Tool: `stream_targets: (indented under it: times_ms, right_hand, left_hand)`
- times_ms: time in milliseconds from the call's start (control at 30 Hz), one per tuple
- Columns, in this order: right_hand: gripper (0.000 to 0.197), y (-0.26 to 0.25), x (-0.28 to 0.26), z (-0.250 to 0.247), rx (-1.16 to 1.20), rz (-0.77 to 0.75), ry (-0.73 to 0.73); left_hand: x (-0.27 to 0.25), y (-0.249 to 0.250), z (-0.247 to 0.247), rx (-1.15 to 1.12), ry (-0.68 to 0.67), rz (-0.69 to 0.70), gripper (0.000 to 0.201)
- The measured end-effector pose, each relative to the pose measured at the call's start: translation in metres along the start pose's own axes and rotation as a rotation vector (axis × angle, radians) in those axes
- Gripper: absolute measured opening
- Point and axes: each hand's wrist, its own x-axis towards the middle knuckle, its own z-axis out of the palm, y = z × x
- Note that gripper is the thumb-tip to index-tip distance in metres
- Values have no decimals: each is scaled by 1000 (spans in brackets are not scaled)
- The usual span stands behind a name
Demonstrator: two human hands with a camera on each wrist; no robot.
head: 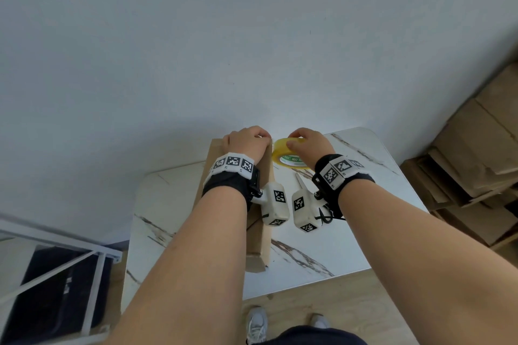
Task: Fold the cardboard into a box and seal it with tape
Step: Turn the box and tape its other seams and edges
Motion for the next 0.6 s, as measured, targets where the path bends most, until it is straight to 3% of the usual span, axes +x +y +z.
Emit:
stream_targets:
  times_ms: [200,367,533,600]
  right_hand:
    - [41,21,-4,3,151,59,164]
    - [37,51,-12,8,220,265,280]
    - [34,92,-20,24,86,505,82]
    - [15,108,-23,33,-60,530,-19]
  left_hand:
    - [1,0,2,1,13,-13,16]
    - [-1,-3,4,-14,50,-26,14]
    - [4,-13,5,-99,60,16,13]
    - [7,-15,7,-135,72,24,16]
